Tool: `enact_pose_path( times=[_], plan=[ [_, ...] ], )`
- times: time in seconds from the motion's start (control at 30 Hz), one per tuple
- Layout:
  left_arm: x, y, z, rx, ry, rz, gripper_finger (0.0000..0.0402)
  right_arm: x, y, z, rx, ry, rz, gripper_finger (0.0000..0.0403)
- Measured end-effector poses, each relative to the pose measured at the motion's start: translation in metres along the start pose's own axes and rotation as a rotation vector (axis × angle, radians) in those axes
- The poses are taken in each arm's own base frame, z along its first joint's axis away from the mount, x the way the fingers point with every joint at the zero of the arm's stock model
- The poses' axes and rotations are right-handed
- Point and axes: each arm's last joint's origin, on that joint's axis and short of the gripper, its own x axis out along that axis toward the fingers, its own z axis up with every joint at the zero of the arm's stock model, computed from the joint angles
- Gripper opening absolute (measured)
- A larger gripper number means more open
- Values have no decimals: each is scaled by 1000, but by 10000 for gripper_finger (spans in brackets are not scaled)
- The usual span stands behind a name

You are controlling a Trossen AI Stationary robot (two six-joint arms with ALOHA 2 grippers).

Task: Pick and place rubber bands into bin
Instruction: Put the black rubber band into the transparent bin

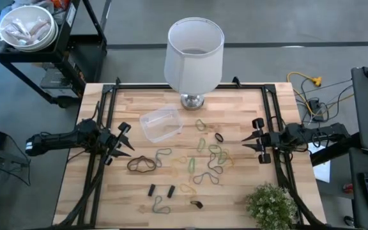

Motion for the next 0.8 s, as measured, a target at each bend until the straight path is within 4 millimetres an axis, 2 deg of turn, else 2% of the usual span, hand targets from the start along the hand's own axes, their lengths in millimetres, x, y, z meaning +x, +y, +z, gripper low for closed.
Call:
enact_pose_path(
  times=[0.43,0.63,0.8],
  plan=[
    [0,0,0,0,0,0,105,0,0,3,81,-28,-4,68],
    [0,0,2,11,-15,1,105,0,-1,3,300,-30,-1,68],
    [0,0,10,62,-90,12,105,0,0,2,268,-26,-2,68]
  ],
)
